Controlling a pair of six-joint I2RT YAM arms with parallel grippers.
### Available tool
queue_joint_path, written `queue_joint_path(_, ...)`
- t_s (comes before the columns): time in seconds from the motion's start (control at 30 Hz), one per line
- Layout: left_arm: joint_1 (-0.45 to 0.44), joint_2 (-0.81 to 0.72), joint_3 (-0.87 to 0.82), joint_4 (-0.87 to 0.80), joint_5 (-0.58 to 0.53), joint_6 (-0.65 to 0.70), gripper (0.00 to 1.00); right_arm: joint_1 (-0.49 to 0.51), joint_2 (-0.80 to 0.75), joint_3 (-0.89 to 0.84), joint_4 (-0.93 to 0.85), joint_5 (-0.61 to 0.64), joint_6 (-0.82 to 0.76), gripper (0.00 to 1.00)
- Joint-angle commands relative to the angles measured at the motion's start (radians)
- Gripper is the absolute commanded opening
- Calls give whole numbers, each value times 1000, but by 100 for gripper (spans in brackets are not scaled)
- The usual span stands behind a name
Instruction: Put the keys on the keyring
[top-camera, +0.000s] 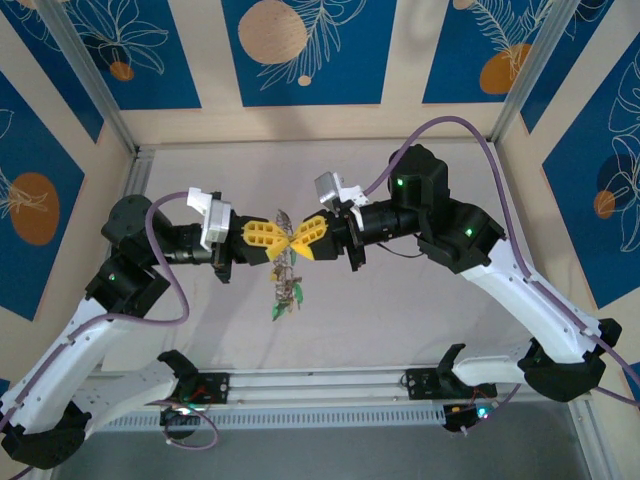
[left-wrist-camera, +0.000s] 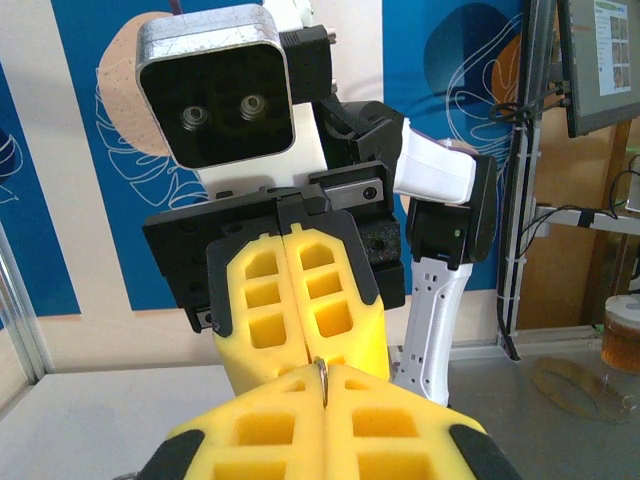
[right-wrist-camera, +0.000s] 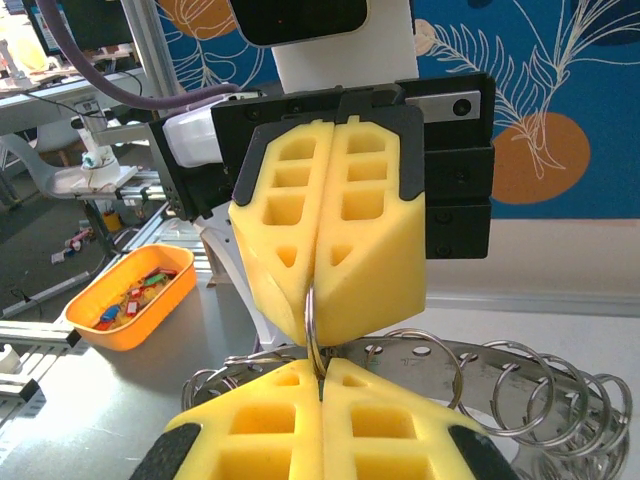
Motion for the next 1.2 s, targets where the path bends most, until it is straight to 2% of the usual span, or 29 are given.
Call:
queue_joint_path(0.0,-7,-17,-7,40,6,-11,0,-1,-11,-14,29,-23,6,5)
queue_joint_path(0.07,-6,-18,-9,41,5,-13,0,-1,-12,-17,37,-29,5,0)
queue_joint_path(0.23,-6,-12,3,7,5,-7,0,-9,-22,-24,36,-28,2,0)
queue_joint_path(0.3,-6,-9,25,-57,-4,11,2,-19,-25,-15,12,-25,4,0)
queue_joint_path(0.37,-6,-9,68,-173,-33,67,23,-29,-18,20,-61,-11,-16,0)
queue_joint_path(0.43,-6,-13,126,-318,-99,136,38,-30,-11,56,-146,27,-55,0)
queue_joint_path(0.47,-6,-8,167,-406,-153,179,45,-29,-6,75,-196,54,-80,0)
queue_joint_path(0.53,-5,19,263,-572,-250,246,51,-29,9,117,-290,111,-123,0)
queue_joint_path(0.6,-7,52,350,-709,-307,292,64,-28,32,165,-383,159,-164,0)
queue_joint_path(0.7,-8,120,455,-860,-337,335,65,-27,57,223,-471,198,-208,0)
queue_joint_path(0.8,-9,193,523,-936,-332,334,64,-20,75,262,-507,219,-227,0)
queue_joint_path(0.97,-17,225,513,-877,-304,247,58,6,92,277,-500,283,-236,0)
queue_joint_path(1.1,-18,231,519,-866,-300,183,55,22,93,256,-474,293,-237,0)
queue_joint_path(1.17,-19,228,517,-864,-260,170,50,22,86,237,-455,290,-236,0)
